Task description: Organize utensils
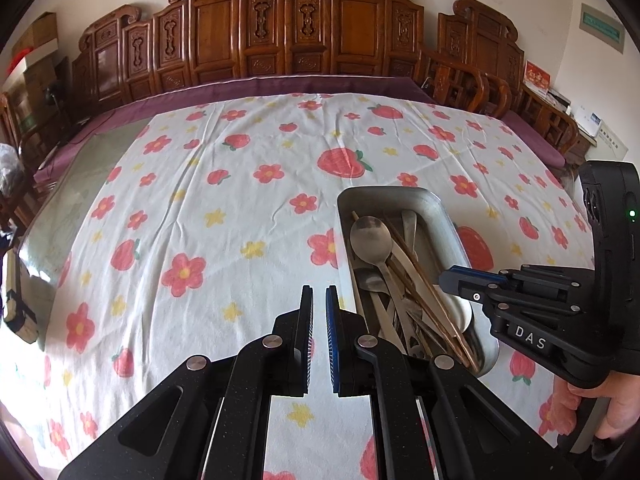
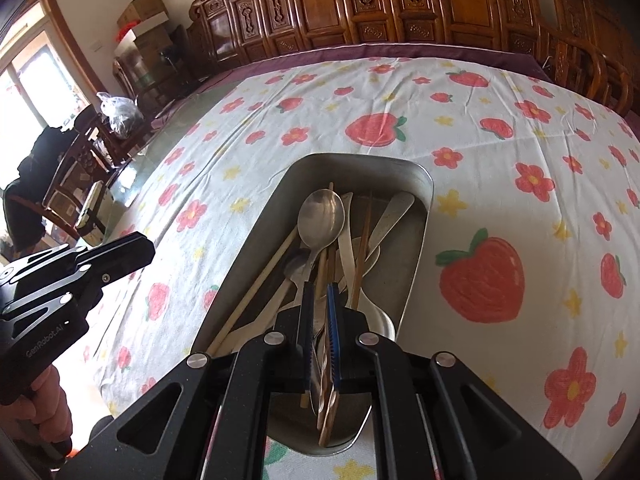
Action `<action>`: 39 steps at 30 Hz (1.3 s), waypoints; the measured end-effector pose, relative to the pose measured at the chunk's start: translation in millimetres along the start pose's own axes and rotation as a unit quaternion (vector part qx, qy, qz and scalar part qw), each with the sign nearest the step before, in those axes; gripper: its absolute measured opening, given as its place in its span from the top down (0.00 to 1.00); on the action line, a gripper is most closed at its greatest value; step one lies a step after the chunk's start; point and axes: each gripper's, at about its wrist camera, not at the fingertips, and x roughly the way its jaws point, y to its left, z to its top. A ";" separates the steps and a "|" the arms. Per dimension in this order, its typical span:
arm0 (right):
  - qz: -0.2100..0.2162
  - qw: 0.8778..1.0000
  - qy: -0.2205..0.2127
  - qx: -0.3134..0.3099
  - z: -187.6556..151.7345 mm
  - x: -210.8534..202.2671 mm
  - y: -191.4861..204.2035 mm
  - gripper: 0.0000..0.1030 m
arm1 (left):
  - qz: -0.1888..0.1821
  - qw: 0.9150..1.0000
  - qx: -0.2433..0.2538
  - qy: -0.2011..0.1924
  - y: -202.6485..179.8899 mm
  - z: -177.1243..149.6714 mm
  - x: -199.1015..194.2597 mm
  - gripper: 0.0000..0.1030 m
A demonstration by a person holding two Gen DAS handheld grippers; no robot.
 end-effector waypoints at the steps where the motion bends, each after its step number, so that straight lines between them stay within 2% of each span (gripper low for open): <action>1: -0.001 1.000 -0.003 -0.004 -0.8 -2.8 -0.2 0.91 | 0.000 1.000 0.000 -0.001 -0.4 -0.6 -0.8 0.94; 5: -0.004 1.000 -0.015 -0.011 -5.4 -20.5 -3.0 0.91 | 0.000 1.000 -0.001 -0.003 -4.3 -2.2 -5.4 0.94; 8: -0.012 0.999 -0.027 -0.021 -11.4 -38.7 -5.9 0.91 | 0.000 1.000 0.000 -0.007 -12.8 -3.4 -13.2 0.88; 11: -0.021 0.998 -0.040 -0.031 -19.2 -62.3 -9.8 0.91 | 0.000 1.000 0.000 -0.015 -23.8 -4.7 -24.2 0.73; 13: -0.022 0.998 -0.046 -0.031 -24.0 -77.0 -14.5 0.88 | -0.001 1.000 -0.001 -0.021 -31.6 -6.2 -31.8 0.57; 14: -0.024 0.998 -0.048 -0.031 -27.8 -86.6 -17.2 0.79 | -0.001 1.000 -0.002 -0.023 -36.5 -7.1 -35.9 0.52; 15: -0.028 0.998 -0.052 -0.031 -30.5 -93.7 -18.9 0.67 | 0.001 1.000 -0.002 -0.026 -41.6 -8.3 -40.2 0.40; 16: -0.035 0.997 -0.058 -0.032 -34.1 -102.2 -20.8 0.61 | 0.003 1.000 -0.002 -0.031 -46.1 -9.0 -44.6 0.29; 17: -0.040 0.997 -0.063 -0.032 -37.0 -108.7 -22.3 0.52 | 0.003 0.999 -0.003 -0.035 -49.3 -9.4 -48.0 0.27; 19: -0.049 0.996 -0.074 -0.030 -44.8 -125.0 -27.2 0.43 | 0.000 0.999 -0.002 -0.040 -58.4 -11.6 -56.0 0.17; 22: -0.070 0.994 -0.085 -0.023 -53.4 -143.1 -33.6 0.26 | 0.003 0.999 0.005 -0.048 -72.1 -15.7 -67.2 0.10; 24: -0.080 0.992 -0.097 -0.017 -60.1 -158.2 -38.4 0.09 | 0.010 0.998 0.010 -0.058 -81.8 -19.5 -77.5 0.07; 26: -0.092 0.989 -0.112 -0.014 -66.3 -174.8 -42.6 0.02 | 0.014 0.998 0.007 -0.067 -88.8 -23.1 -86.4 0.07; 32: -0.108 0.983 -0.149 -0.007 -82.8 -221.3 -43.5 0.02 | 0.019 0.996 0.015 -0.081 -112.6 -32.7 -117.8 0.07; 39: -0.116 0.969 -0.219 -0.013 -103.3 -294.7 -27.7 0.02 | 0.017 0.989 0.018 -0.146 -137.2 -42.2 -185.4 0.07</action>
